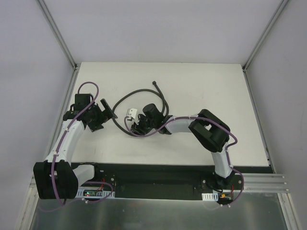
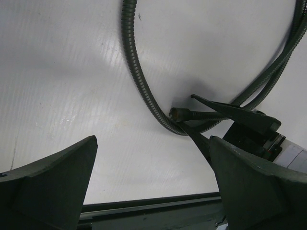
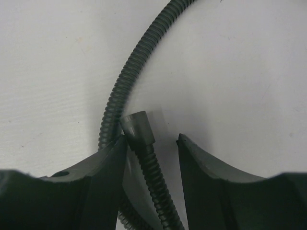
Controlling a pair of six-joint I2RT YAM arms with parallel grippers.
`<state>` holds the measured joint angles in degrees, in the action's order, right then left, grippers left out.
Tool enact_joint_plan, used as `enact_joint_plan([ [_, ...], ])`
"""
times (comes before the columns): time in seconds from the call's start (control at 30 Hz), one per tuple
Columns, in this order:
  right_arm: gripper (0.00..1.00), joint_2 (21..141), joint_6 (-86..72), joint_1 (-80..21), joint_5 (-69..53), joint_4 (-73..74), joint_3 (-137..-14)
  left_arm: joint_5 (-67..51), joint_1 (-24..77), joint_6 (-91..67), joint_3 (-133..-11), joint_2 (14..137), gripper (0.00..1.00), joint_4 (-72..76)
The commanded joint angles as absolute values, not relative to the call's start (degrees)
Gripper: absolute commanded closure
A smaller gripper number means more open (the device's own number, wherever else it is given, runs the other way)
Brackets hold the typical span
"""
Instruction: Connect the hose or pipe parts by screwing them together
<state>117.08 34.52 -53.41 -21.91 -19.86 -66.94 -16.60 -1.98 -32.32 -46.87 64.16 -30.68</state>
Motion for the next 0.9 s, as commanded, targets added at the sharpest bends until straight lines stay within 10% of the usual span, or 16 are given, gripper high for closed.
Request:
enact_joint_plan([
  [0.0, 0.50, 118.7, 35.5, -53.8, -24.3, -27.7, -65.3, -18.8, -2.5, -32.2, -46.2, 64.6, 0.01, -29.6],
  [0.2, 0.49, 119.8, 36.7, -54.3, -27.3, -30.4, -64.5, -19.4, -2.5, -32.1, -46.2, 64.9, 0.01, -29.4],
  [0.5, 0.85, 116.6, 36.0, -54.4, -26.6, -32.2, -63.1, -23.1, -2.5, -30.5, -45.8, 64.9, 0.03, -28.1],
  [0.87, 0.91, 98.7, 31.6, -53.6, -20.1, -46.3, -56.5, -32.0, -2.2, -29.2, -47.8, 63.5, 0.11, -27.2],
])
